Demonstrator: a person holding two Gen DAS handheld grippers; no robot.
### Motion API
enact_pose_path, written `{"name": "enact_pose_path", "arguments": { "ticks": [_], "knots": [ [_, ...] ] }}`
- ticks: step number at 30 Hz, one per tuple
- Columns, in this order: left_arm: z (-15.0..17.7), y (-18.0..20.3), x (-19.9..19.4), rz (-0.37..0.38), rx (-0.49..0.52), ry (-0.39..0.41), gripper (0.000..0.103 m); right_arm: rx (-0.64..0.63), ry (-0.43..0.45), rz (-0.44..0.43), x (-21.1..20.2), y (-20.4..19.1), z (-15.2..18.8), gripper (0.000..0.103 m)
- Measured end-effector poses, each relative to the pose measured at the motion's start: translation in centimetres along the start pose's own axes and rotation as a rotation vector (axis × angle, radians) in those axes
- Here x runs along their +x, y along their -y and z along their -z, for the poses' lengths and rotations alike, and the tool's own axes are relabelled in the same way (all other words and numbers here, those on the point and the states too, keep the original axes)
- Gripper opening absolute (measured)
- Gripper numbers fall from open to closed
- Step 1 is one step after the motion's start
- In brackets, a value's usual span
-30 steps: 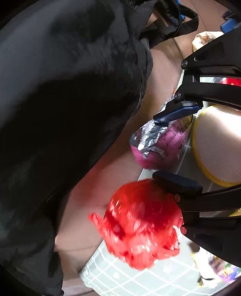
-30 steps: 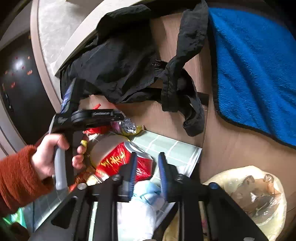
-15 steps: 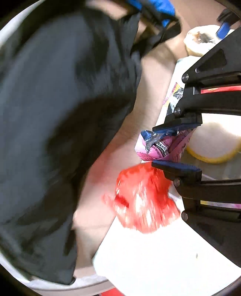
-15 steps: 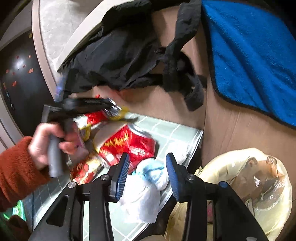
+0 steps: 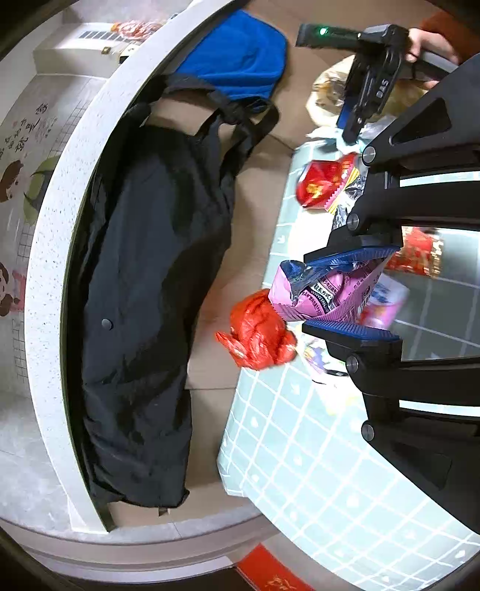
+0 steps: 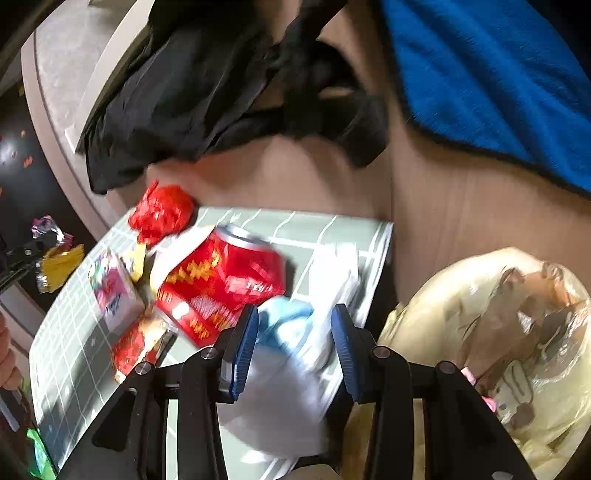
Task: Collect trash
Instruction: 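Grasp the pink candy wrapper with the left gripper while the right gripper grasps the white plastic bag, then carry the pink wrapper and white bag over the yellow bin with both grippers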
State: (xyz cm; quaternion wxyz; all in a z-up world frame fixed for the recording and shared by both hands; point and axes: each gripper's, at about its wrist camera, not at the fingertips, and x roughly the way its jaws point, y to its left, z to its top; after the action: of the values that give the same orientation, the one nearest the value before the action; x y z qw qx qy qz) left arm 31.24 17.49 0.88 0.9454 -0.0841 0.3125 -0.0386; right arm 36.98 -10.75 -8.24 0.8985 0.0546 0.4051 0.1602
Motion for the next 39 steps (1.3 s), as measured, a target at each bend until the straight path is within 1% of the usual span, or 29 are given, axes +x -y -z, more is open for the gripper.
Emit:
{"name": "enact_pose_path", "arguments": {
  "ticks": [2, 6, 11, 14, 16, 18, 20, 22, 27, 31, 34, 37, 39],
  "knots": [
    [0.7, -0.8, -0.3, 0.01, -0.021, -0.017, 0.03, -0.039, 0.01, 0.043, 0.1, -1.0, 0.3, 0.041],
    [1.7, -1.7, -0.4, -0.001, -0.059, -0.036, 0.03, -0.06, -0.006, 0.082, 0.7, -1.6, -0.1, 0.041],
    [2.7, -2.5, -1.1, -0.008, -0.079, -0.038, 0.03, -0.023, -0.028, 0.061, 1.5, -1.1, -0.6, 0.042],
    [3.0, -2.7, -1.4, -0.007, -0.097, -0.04, 0.03, -0.023, -0.038, 0.058, 1.6, -1.0, -0.4, 0.043],
    [3.1, -2.7, -1.5, -0.008, -0.099, -0.04, 0.03, -0.025, -0.064, 0.032, 1.8, -0.9, -0.2, 0.045],
    [3.2, -2.5, -1.7, -0.007, -0.095, -0.038, 0.03, 0.001, -0.07, 0.001, 1.8, -0.7, 0.1, 0.044],
    [3.3, -2.2, -2.0, -0.01, -0.088, -0.031, 0.03, 0.009, -0.05, 0.0, 1.3, -0.7, 0.4, 0.041],
    [3.3, -1.8, -2.4, -0.021, -0.071, -0.016, 0.03, -0.023, -0.011, 0.018, 0.3, -1.3, 0.5, 0.04],
    [2.8, -0.8, -3.6, -0.039, -0.034, 0.032, 0.03, -0.084, 0.084, -0.038, -3.4, -3.5, -0.6, 0.04],
    [1.7, 0.9, -5.2, -0.063, 0.016, 0.087, 0.03, -0.151, 0.14, -0.09, -6.7, -5.8, -2.2, 0.04],
    [0.6, 2.6, -7.0, -0.076, 0.055, 0.146, 0.03, -0.213, 0.172, -0.119, -9.2, -7.7, -3.4, 0.04],
    [-0.3, 4.3, -8.6, -0.093, 0.085, 0.203, 0.03, -0.265, 0.205, -0.133, -11.7, -9.2, -4.1, 0.04],
    [-0.7, 5.3, -9.3, -0.095, 0.098, 0.228, 0.03, -0.288, 0.227, -0.141, -13.2, -9.8, -4.6, 0.04]
  ]
}}
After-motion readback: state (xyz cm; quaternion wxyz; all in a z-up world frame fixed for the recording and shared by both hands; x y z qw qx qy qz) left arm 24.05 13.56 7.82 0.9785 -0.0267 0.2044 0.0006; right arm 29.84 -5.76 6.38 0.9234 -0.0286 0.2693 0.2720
